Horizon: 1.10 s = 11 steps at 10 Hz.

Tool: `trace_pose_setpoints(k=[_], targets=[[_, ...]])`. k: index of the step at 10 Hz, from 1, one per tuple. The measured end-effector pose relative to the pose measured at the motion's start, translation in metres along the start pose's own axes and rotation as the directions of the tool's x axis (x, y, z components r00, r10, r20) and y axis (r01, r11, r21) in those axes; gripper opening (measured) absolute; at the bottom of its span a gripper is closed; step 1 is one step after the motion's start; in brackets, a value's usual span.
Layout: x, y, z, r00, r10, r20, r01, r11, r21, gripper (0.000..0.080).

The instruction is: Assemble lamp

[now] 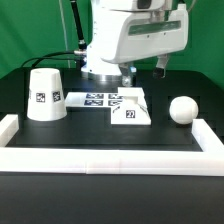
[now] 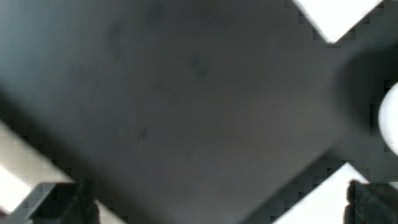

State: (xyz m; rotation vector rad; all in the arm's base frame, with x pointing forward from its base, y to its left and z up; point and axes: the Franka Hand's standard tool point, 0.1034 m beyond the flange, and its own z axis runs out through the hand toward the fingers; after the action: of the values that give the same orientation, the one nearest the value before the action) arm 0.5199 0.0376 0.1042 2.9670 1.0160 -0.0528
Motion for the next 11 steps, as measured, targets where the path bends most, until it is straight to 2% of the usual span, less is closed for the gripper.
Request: trace_pose_setpoints(k=[2,6,7,8,9,10,11], targets=[[-0.009,0.005,0.006,1.000,-0.015,-0.004,0.015,1.000,0.002,0.0700],[-0.009,0.005,0.006,1.000,-0.015,-0.003,0.015,1.000,0.003,0.0700],[-0.016,0.009,0.008,1.000,0.021,-0.004,-0.021,1.000,0.008,0.0700],[-0.033,0.011,0.010,0.993,0.121,0.005,-0.121,0.993,0.008,0.0700],[-0.047,0.003,0.011,0.970,0.242,0.019,-0.242,0.970,0.006,0.0700],[-0.053,-0.007,0.016,0.932,0.360,0.033,-0.360,0.933,0.007,0.0700],[-0.054,-0.011,0.020,0.925,0.376,0.043,-0.377,0.926,0.010,0.0700]])
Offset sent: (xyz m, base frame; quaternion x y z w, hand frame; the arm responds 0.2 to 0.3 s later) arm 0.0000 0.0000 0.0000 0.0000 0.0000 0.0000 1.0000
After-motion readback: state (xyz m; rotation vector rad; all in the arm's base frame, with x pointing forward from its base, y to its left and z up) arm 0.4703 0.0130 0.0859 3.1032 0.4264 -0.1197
